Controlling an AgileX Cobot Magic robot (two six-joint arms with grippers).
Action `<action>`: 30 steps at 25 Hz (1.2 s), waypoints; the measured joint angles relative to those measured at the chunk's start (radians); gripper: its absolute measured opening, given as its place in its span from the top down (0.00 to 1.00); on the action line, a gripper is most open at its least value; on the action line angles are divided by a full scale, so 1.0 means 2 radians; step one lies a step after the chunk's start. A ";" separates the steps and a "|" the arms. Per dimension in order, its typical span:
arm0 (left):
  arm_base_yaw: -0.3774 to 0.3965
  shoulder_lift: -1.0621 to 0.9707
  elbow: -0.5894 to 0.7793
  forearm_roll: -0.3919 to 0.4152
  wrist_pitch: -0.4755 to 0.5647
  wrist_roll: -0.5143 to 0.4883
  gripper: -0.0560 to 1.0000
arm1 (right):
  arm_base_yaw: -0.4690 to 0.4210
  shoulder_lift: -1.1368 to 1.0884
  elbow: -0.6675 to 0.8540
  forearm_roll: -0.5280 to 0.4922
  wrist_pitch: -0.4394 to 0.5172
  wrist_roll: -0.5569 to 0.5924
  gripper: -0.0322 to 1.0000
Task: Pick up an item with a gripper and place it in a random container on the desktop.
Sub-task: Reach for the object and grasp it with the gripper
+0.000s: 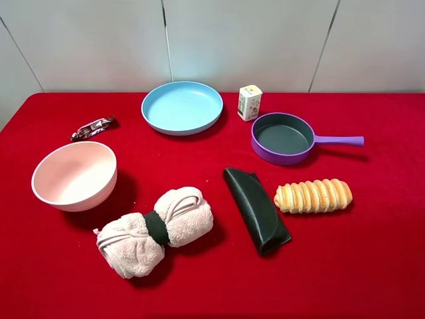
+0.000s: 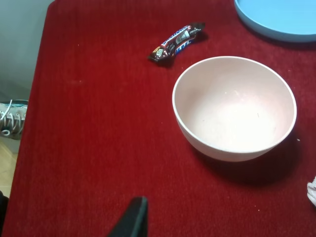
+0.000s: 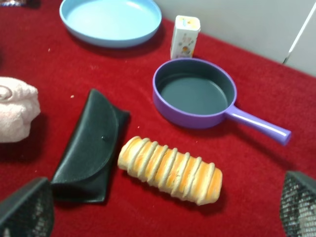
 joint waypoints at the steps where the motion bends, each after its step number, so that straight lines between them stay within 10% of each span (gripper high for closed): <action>1: 0.000 0.000 0.000 0.000 0.000 0.000 0.01 | 0.000 0.011 -0.004 0.002 0.000 -0.003 0.30; 22: 0.000 0.000 0.000 0.000 0.000 0.000 0.01 | 0.002 0.248 -0.092 0.037 -0.001 -0.150 0.30; 30: 0.000 0.000 0.000 0.000 0.000 0.000 0.01 | 0.077 0.314 -0.121 0.022 -0.005 -0.153 0.30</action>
